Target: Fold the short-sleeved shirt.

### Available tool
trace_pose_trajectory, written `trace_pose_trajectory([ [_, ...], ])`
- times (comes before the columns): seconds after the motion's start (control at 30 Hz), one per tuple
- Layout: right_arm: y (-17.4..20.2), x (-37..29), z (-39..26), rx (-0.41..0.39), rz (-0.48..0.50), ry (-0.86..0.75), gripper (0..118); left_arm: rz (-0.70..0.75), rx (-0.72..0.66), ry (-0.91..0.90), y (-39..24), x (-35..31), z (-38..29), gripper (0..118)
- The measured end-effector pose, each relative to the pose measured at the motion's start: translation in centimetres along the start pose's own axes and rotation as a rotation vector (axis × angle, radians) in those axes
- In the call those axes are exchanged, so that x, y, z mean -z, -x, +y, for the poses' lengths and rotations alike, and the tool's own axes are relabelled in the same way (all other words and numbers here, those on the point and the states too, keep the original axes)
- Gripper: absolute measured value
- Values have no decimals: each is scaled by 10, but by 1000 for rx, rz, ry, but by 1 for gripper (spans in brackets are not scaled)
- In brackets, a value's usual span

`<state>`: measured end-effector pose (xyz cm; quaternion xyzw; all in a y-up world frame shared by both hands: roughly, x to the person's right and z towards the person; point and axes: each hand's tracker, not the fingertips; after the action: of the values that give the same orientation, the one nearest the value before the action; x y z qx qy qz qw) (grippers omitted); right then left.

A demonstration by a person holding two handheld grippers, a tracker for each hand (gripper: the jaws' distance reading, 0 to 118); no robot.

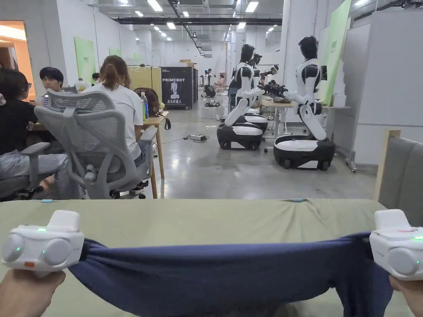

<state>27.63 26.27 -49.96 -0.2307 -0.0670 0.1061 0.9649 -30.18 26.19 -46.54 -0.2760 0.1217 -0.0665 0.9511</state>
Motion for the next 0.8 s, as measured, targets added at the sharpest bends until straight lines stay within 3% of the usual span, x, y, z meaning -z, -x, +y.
trace_pose_trajectory([
  [0.23,0,-34,-146,21,70,207,1,-107,-99,209,7,-25,-164,0],
  [0.33,4,-37,-188,49,69,287,1,-105,-133,246,9,-22,-204,0],
  [0.43,5,-46,-193,99,83,249,6,-112,-143,195,11,-32,-207,1],
  [0.47,8,-52,-186,96,77,238,19,-97,-138,162,10,-36,-201,8],
  [0.5,13,-61,-178,93,66,204,54,-74,-110,118,6,-44,-193,39],
  [0.53,18,-71,-165,97,84,153,77,-56,-97,70,1,-52,-185,73],
  [0.57,27,-83,-154,117,128,91,84,-48,-92,28,-7,-61,-175,98],
  [0.6,39,-94,-142,131,166,36,84,-66,-97,-27,-19,-73,-165,108],
  [0.67,66,-114,-122,127,215,4,86,-134,-88,-86,-40,-94,-147,96],
  [0.77,103,-148,-110,165,336,-82,90,-164,-46,-169,-79,-128,-138,88],
  [0.8,116,-157,-109,144,342,-112,86,-179,-34,-199,-89,-138,-138,78],
])
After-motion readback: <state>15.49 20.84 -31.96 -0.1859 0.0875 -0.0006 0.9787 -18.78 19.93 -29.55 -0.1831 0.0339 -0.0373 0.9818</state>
